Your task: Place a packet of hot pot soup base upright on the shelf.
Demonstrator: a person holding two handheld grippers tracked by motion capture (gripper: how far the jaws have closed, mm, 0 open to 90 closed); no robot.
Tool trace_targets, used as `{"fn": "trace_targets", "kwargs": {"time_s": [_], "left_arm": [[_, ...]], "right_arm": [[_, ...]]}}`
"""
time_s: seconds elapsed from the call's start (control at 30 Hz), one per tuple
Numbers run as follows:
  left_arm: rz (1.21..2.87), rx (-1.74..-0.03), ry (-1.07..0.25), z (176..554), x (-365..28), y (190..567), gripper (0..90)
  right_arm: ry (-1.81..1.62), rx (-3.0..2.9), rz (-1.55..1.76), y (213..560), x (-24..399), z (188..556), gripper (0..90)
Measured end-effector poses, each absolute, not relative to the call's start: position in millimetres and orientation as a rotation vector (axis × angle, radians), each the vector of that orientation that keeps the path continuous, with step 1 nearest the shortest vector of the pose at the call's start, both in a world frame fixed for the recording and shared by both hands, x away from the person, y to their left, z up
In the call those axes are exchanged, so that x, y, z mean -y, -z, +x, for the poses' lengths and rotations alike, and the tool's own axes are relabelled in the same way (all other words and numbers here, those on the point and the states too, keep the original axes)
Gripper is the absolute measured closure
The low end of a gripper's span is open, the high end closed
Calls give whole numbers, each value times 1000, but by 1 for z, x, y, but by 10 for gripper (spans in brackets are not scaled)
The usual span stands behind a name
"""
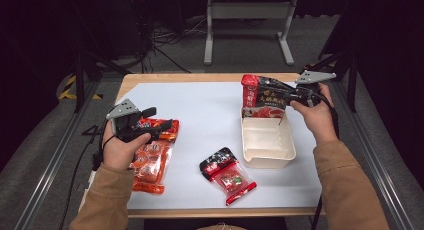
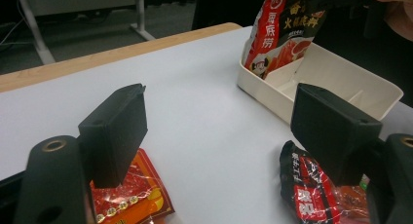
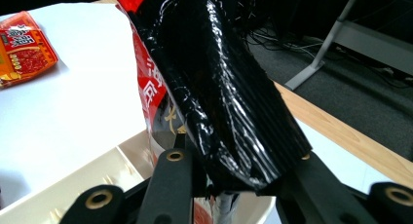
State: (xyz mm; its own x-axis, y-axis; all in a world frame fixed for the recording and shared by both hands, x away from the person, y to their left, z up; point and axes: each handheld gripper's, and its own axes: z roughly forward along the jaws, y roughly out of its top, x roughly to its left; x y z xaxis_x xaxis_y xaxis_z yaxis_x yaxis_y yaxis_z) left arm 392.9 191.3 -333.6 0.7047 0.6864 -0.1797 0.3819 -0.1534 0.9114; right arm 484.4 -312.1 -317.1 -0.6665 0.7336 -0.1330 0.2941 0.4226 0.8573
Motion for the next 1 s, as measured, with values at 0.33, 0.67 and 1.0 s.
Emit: {"fn": "trace_targets", "kwargs": {"time_s": [0.33, 0.67, 1.0], "left_arm": [[1759, -837, -320, 395, -192, 335, 202], [1805, -836, -295, 398, -193, 339, 183], [1847, -825, -273, 396, -195, 336, 200]], "right_arm": [[-1189, -2182, 867, 319, 314, 480, 727], [-1240, -2173, 935, 316, 313, 473, 461], [-1287, -2095, 939, 306, 323, 453, 397]]}}
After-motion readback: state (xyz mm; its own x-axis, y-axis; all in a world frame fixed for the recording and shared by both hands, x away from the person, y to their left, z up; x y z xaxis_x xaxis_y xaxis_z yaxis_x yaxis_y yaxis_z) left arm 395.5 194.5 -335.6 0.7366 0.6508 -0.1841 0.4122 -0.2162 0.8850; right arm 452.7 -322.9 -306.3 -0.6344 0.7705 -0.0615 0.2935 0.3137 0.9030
